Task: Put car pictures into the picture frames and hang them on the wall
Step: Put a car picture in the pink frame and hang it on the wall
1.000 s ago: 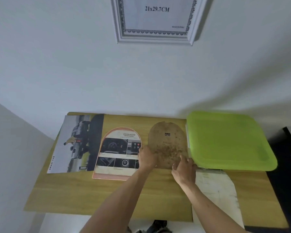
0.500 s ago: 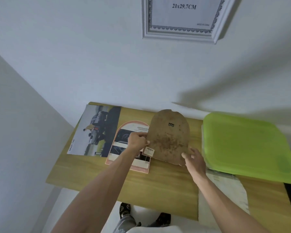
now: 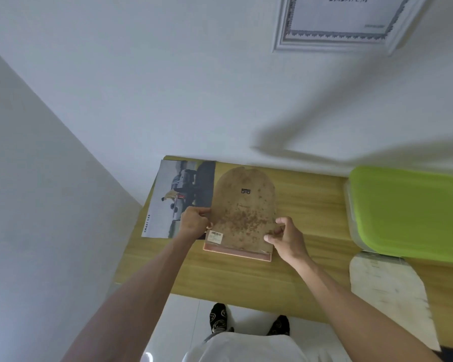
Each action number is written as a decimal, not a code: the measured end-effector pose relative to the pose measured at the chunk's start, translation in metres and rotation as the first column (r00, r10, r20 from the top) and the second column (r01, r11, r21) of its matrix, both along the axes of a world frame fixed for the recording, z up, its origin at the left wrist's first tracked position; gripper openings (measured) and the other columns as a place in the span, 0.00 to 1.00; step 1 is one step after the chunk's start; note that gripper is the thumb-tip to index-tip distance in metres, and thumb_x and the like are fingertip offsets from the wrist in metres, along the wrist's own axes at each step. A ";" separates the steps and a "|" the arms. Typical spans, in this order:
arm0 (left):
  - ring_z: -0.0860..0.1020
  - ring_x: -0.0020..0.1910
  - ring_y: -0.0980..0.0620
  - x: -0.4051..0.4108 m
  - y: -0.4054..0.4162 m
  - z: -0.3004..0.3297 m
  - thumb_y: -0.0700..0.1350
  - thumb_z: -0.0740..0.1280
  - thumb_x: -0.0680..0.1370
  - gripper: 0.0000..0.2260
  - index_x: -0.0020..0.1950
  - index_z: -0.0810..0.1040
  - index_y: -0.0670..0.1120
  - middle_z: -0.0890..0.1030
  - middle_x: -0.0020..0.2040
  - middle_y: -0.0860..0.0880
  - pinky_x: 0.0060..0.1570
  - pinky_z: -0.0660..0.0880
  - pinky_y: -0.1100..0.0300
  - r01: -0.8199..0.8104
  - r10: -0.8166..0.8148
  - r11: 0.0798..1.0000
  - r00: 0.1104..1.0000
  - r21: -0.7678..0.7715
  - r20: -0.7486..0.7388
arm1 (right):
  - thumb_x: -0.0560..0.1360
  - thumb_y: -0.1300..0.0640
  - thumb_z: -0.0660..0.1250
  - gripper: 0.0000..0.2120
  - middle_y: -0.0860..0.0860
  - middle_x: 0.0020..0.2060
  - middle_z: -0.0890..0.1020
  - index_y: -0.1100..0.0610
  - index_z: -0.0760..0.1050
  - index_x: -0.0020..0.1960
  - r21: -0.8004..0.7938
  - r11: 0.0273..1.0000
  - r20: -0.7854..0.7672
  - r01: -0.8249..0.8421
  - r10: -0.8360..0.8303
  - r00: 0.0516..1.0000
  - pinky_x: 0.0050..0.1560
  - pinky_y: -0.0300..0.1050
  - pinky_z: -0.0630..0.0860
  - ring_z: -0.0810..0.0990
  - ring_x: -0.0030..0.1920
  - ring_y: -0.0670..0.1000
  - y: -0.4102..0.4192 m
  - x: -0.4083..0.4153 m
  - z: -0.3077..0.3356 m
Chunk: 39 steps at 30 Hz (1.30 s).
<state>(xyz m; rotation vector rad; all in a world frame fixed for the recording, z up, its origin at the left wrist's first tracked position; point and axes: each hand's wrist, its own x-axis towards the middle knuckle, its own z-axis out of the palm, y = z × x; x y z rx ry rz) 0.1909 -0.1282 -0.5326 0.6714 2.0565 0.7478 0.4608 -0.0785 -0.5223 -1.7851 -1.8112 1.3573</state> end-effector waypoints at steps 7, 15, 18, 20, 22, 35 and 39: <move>0.83 0.41 0.48 -0.004 -0.014 -0.011 0.26 0.64 0.67 0.23 0.53 0.86 0.47 0.85 0.42 0.50 0.41 0.83 0.50 0.102 -0.102 0.995 0.995 0.005 -0.004 | 0.72 0.59 0.76 0.26 0.47 0.45 0.78 0.56 0.69 0.66 -0.026 0.999 0.115 0.041 -0.038 0.993 0.43 0.39 0.71 0.78 0.45 0.47 -0.018 -0.007 -0.014; 0.84 0.42 0.45 -0.001 -0.015 -0.015 0.27 0.67 0.71 0.13 0.48 0.86 0.40 0.85 0.40 0.46 0.46 0.82 0.47 0.149 -0.148 0.989 0.988 0.022 -0.038 | 0.72 0.60 0.75 0.25 0.51 0.50 0.80 0.56 0.70 0.66 -0.040 0.994 0.174 0.106 -0.097 0.980 0.48 0.43 0.69 0.78 0.50 0.51 -0.025 -0.013 -0.016; 0.84 0.43 0.42 -0.004 -0.015 -0.016 0.30 0.71 0.72 0.08 0.48 0.85 0.37 0.85 0.44 0.40 0.45 0.82 0.46 0.161 -0.161 0.987 0.986 -0.002 -0.031 | 0.71 0.60 0.75 0.25 0.51 0.49 0.81 0.57 0.72 0.66 -0.031 0.995 0.211 0.097 -0.088 0.974 0.49 0.44 0.72 0.79 0.50 0.51 -0.027 -0.017 -0.019; 0.83 0.45 0.43 -0.007 -0.015 -0.017 0.29 0.72 0.71 0.10 0.51 0.84 0.36 0.85 0.48 0.40 0.46 0.82 0.47 0.154 -0.154 0.988 0.988 -0.031 0.000 | 0.72 0.60 0.74 0.24 0.52 0.50 0.82 0.57 0.73 0.66 0.006 0.997 0.268 0.075 -0.073 0.961 0.52 0.46 0.74 0.80 0.52 0.53 -0.029 -0.021 -0.020; 0.84 0.44 0.43 -0.008 -0.015 -0.015 0.29 0.73 0.70 0.11 0.51 0.84 0.36 0.85 0.48 0.40 0.47 0.82 0.48 0.161 -0.161 0.986 0.987 -0.044 0.002 | 0.72 0.60 0.74 0.24 0.55 0.53 0.82 0.60 0.74 0.67 0.047 0.999 0.334 0.023 -0.037 0.942 0.56 0.47 0.74 0.79 0.56 0.56 -0.029 -0.025 -0.021; 0.53 0.77 0.38 0.013 0.019 0.008 0.35 0.67 0.77 0.38 0.79 0.47 0.41 0.50 0.78 0.36 0.76 0.56 0.47 0.767 -0.776 0.524 0.250 -0.371 -0.579 | 0.62 0.49 0.82 0.66 0.60 0.79 0.43 0.60 0.37 0.80 -0.106 0.781 0.768 -0.615 0.457 0.448 0.77 0.56 0.56 0.49 0.79 0.61 0.027 -0.056 0.003; 0.35 0.78 0.43 0.010 0.047 0.006 0.37 0.72 0.73 0.50 0.77 0.35 0.37 0.34 0.78 0.39 0.78 0.41 0.51 0.764 -0.877 0.331 0.032 -0.554 -0.479 | 0.58 0.47 0.84 0.75 0.59 0.75 0.27 0.60 0.25 0.76 -0.223 0.662 0.797 -0.715 0.546 0.257 0.79 0.58 0.42 0.32 0.78 0.60 0.046 -0.070 -0.002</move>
